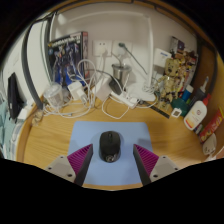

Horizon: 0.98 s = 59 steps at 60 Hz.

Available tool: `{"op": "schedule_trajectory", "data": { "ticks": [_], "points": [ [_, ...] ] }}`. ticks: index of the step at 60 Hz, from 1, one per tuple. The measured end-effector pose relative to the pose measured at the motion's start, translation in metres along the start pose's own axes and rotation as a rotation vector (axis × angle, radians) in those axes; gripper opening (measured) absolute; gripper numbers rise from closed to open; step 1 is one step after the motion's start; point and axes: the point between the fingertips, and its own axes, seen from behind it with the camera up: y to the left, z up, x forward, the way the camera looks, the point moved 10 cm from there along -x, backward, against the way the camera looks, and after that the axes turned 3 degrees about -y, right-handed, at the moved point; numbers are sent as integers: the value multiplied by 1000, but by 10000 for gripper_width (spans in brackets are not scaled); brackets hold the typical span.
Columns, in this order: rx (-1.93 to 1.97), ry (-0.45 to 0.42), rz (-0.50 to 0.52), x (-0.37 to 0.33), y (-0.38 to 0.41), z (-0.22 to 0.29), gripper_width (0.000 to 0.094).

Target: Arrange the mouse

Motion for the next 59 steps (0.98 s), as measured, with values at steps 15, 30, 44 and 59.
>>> {"op": "schedule_trajectory", "data": {
  "ticks": [15,30,44,59],
  "points": [
    [30,-124,14,-133,25,35,803],
    [-16,-232,32,-241,48,47,805],
    [-5,-285,33,-295,53,31,803],
    [-8,-289,19,-325,51,8,805]
  ]
}}
